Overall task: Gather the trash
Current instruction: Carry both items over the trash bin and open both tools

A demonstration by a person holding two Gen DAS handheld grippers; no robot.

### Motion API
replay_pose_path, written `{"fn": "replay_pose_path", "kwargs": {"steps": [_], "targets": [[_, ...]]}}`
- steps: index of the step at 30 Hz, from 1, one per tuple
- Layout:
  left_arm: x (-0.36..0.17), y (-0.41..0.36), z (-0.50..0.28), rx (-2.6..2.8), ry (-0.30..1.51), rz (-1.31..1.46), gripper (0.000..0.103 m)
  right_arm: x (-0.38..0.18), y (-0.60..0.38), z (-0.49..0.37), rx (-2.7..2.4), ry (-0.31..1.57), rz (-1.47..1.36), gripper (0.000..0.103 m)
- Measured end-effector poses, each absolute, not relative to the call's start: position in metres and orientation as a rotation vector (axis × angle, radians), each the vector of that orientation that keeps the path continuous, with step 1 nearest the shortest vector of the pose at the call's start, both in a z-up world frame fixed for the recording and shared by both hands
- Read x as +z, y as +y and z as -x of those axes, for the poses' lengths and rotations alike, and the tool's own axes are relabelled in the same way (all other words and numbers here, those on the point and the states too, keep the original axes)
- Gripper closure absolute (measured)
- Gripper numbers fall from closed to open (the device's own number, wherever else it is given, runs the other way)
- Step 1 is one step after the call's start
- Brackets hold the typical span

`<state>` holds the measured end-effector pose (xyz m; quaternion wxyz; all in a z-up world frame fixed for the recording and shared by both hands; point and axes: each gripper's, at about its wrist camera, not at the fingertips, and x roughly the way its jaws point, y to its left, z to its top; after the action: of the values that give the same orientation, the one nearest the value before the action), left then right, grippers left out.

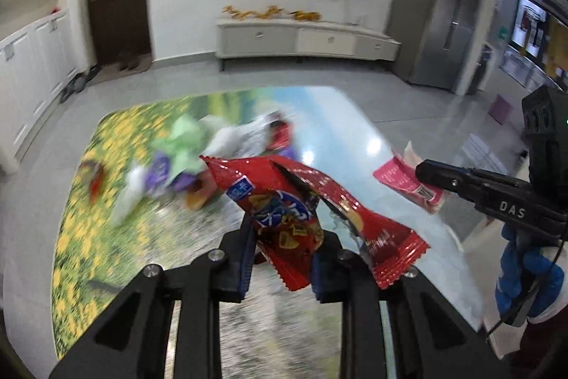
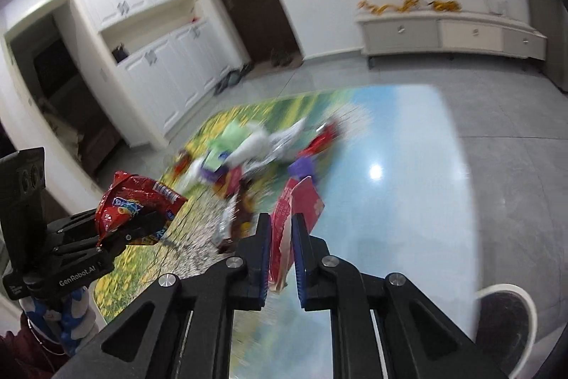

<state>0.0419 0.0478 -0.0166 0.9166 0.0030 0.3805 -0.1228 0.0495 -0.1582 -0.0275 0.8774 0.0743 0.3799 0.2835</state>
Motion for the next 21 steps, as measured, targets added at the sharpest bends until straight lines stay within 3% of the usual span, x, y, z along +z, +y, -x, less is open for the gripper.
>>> {"fn": "replay_pose_path", "kwargs": {"steps": [9,21], "targets": [[-0.008,-0.067,-0.055,-0.457,0.783,-0.138,0.079,-0.047,-0.265,-0.027,0.421,0.781,-0.280,0.093],[-0.047,-0.201,-0.084,-0.673,0.917,-0.238,0.076,-0.103,-0.388,-0.008,0.139,0.852,-0.428,0.091]]}}
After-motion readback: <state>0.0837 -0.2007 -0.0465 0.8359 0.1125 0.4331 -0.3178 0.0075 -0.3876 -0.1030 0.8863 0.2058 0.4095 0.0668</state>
